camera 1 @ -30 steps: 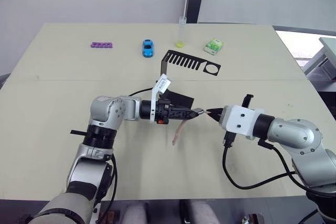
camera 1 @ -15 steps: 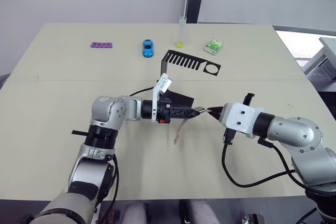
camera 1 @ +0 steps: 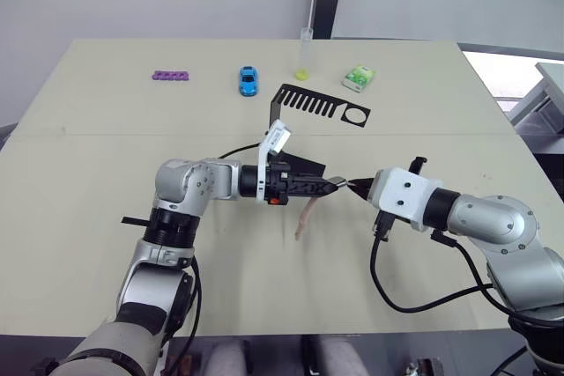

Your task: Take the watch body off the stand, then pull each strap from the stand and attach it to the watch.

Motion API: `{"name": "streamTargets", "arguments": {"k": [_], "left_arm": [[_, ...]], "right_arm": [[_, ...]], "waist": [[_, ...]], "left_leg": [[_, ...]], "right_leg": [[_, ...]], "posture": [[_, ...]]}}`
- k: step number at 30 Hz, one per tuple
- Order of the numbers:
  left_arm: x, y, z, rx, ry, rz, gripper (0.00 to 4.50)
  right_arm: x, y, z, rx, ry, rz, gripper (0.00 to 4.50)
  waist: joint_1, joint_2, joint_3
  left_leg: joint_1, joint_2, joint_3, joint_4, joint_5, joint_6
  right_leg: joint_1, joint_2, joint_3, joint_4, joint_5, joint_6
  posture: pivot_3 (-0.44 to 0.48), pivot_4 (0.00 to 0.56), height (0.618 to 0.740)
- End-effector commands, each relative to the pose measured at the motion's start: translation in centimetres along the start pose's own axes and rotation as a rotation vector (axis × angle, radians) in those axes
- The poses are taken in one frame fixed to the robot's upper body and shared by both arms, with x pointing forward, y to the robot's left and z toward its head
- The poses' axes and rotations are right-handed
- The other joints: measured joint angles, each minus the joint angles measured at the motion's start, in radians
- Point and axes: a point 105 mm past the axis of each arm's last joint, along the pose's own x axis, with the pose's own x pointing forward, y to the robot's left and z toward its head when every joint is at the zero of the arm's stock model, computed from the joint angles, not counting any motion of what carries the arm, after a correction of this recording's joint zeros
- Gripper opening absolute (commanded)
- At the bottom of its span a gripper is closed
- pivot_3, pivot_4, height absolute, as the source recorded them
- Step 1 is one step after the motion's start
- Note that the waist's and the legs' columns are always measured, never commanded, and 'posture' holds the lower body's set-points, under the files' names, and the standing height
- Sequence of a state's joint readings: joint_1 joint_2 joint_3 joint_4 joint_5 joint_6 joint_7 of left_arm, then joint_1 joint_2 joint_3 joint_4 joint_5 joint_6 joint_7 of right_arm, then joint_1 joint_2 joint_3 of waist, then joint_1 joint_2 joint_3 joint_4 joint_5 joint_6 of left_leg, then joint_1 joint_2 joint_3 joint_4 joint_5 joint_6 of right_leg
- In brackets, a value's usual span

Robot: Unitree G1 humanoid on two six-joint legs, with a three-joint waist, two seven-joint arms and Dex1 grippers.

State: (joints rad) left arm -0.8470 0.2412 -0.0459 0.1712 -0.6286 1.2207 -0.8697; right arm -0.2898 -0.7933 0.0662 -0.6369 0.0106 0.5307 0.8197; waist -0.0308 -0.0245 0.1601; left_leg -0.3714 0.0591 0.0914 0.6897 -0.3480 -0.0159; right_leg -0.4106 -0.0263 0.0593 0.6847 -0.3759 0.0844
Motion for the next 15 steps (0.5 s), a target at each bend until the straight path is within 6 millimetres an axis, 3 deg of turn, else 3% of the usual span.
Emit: {"name": "streamTargets", "arguments": {"k": [1, 15], "left_arm": [[1.20, -2.24, 0.87, 0.057, -0.004, -0.104, 1.60], [1.04, -1.90, 1.03, 0.062, -0.012, -0.089, 1.60]], "right_arm": [[-0.37, -0.62, 1.61, -0.027, -0.056, -0.039, 0.00], [-0.70, -0.79, 2.08, -0.077, -0.052, -0.050, 0.00]], "waist": [[0.000, 0.000, 0.000], [0.000, 0.000, 0.000]], "left_leg": [[0.000, 0.000, 0.000, 0.000, 0.000, 0.000], [0.000, 0.000, 0.000, 0.000, 0.000, 0.000]], "right_leg": [[0.000, 0.000, 0.000, 0.000, 0.000, 0.000], [0.000, 0.000, 0.000, 0.000, 0.000, 0.000]], "posture": [[0.000, 0.150, 0.740], [0.000, 0.150, 0.740]]}}
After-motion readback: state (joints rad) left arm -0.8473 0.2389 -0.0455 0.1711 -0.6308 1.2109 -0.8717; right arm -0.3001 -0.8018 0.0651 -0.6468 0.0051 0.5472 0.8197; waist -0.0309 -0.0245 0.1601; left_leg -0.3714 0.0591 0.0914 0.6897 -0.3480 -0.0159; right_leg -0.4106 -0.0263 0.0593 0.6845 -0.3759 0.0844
